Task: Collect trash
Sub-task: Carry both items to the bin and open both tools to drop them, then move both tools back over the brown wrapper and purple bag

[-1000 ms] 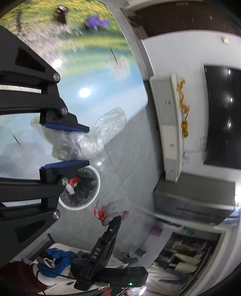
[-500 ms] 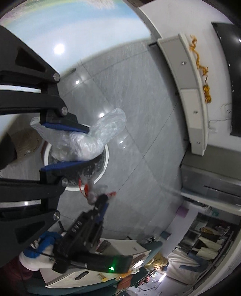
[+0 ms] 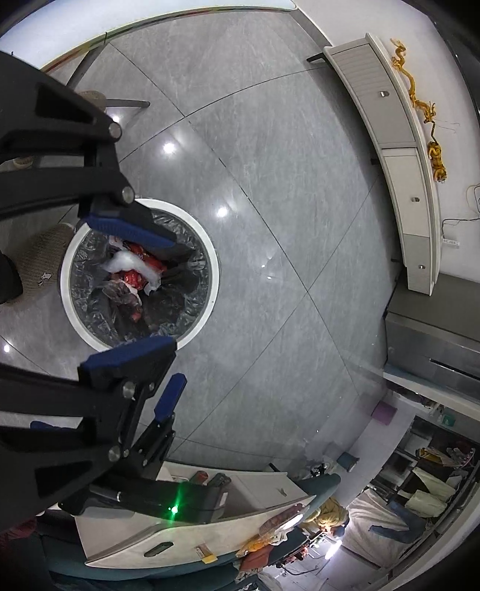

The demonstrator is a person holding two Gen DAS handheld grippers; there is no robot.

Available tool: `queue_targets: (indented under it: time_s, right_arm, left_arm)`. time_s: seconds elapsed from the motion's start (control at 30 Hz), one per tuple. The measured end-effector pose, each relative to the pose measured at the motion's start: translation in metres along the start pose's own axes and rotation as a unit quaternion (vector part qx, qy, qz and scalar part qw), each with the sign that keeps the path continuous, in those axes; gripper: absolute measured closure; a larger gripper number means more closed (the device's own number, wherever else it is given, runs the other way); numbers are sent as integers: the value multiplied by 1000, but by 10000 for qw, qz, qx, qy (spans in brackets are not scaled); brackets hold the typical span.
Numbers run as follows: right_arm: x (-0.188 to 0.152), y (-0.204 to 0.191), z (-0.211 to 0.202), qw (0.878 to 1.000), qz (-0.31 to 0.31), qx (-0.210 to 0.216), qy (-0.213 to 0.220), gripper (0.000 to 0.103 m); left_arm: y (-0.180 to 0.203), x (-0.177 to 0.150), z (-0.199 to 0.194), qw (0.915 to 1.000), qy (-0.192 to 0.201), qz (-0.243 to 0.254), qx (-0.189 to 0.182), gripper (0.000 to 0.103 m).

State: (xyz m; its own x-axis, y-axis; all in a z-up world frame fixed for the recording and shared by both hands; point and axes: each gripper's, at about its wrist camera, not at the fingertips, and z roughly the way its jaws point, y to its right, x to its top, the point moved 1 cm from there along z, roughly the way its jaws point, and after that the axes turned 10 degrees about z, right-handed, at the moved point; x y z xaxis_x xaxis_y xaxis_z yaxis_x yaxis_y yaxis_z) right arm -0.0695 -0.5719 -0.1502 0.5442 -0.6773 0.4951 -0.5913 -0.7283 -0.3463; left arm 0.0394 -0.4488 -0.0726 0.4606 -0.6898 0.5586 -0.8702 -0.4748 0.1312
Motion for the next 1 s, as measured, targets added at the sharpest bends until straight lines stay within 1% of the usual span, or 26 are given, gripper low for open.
queue_targets:
  time_s: [0.07, 0.13, 0.17, 0.2, 0.3, 0.37, 0.53, 0.63, 0.7, 0.83, 0.87, 0.9, 0.97, 1.0]
  right_arm:
    - [-2, 3, -6, 10000, 28, -17, 28, 61]
    - [1, 5, -8, 10000, 35, -15, 70, 61]
    - [1, 3, -12, 9999, 24, -33, 107, 59]
    - [2, 2, -13, 9999, 13, -39, 140, 57]
    - [2, -4, -26, 9996, -41, 43, 258, 55]
    - [0, -12, -36, 9993, -146, 61, 345, 53]
    - [-4, -36, -62, 9976, -390, 91, 561, 52]
    - [-9, -51, -80, 9962, -504, 192, 686, 51]
    - [-13, -61, -90, 9948, -624, 242, 773, 47]
    - [-22, -84, -112, 9914, -818, 431, 928, 47]
    - [-23, -89, -116, 9907, -849, 467, 961, 46]
    - [-25, -94, -120, 9900, -876, 498, 990, 46]
    - [-28, -102, -127, 9885, -932, 570, 1044, 45]
    - [-30, -106, -131, 9878, -962, 602, 1070, 43]
  left_arm:
    - [2, 0, -4, 10000, 48, 6, 49, 54]
    - [4, -3, -10, 9999, 98, 6, 117, 52]
    - [3, -4, -15, 9997, 144, -2, 180, 49]
    - [4, -6, -20, 9995, 213, -20, 251, 49]
    - [7, -11, -36, 9983, 379, -47, 437, 49]
    - [10, -16, -46, 9973, 456, -4, 567, 49]
    - [15, -33, -77, 9934, 665, 25, 937, 49]
    - [14, -45, -92, 9919, 708, -33, 1051, 49]
    - [16, -53, -107, 9892, 770, -19, 1245, 49]
    - [17, -68, -135, 9838, 899, -5, 1554, 49]
    - [16, -73, -144, 9821, 945, -20, 1629, 45]
    - [16, -76, -149, 9808, 982, -28, 1682, 38]
    - [14, -83, -163, 9773, 1106, -39, 1809, 34]
    - [13, -87, -170, 9757, 1159, -49, 1859, 34]
